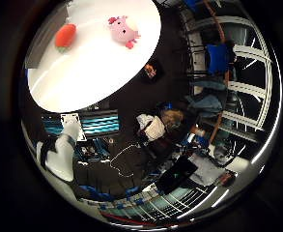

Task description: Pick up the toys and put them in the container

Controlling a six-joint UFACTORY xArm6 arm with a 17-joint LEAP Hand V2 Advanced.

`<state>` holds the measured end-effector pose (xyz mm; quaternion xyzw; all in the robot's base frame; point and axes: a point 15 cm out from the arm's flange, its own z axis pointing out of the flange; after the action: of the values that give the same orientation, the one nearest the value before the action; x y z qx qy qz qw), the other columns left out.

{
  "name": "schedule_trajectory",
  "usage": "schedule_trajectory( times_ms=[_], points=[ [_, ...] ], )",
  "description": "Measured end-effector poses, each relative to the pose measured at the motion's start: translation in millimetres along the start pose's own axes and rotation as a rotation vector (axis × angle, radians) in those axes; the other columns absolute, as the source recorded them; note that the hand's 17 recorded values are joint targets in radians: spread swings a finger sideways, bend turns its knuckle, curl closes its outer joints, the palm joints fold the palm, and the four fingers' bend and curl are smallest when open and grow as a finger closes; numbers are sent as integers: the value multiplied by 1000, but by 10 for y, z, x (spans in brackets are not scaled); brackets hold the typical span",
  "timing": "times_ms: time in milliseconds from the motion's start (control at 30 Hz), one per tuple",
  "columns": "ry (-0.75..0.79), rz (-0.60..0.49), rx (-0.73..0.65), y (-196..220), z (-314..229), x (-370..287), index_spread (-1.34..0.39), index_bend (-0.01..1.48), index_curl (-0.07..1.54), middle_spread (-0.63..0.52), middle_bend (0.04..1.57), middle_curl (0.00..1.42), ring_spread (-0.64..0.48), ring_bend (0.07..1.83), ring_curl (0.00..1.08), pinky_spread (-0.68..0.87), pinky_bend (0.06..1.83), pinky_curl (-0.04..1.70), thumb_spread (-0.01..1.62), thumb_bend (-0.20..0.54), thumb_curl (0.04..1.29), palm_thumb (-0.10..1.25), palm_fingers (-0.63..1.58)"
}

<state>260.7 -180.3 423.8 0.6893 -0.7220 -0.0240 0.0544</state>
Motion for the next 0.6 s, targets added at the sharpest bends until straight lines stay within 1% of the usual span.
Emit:
schedule_trajectory(
  times_ms=[133, 167, 200, 300, 433, 600],
  points=[
    [-9, -4, -19, -120, 71, 82, -379, 170, 307, -2, 191, 306, 183, 331, 242, 424, 437, 269, 1119, -28, 273, 512, 201],
    [0, 15, -5, -154, 33, 166, -379, 169, 306, -2, 189, 306, 183, 332, 241, 423, 438, 270, 1118, -38, 263, 468, 202],
    [11, 28, 16, -191, -40, 265, -379, 169, 305, -2, 189, 306, 182, 332, 241, 422, 440, 271, 1101, -59, 249, 391, 203],
    [33, 71, 57, -334, -186, 617, -378, 162, 297, -2, 189, 308, 185, 335, 242, 424, 455, 277, 1040, -42, 234, 243, 186],
    [34, 83, 63, -581, -170, 859, -372, 151, 283, 9, 192, 311, 193, 338, 244, 423, 477, 283, 995, -32, 241, 181, 157],
    [11, 111, 37, -824, 136, 1150, -368, 153, 273, 22, 194, 315, 199, 346, 246, 434, 491, 287, 964, -29, 256, 142, 126]
  ],
)
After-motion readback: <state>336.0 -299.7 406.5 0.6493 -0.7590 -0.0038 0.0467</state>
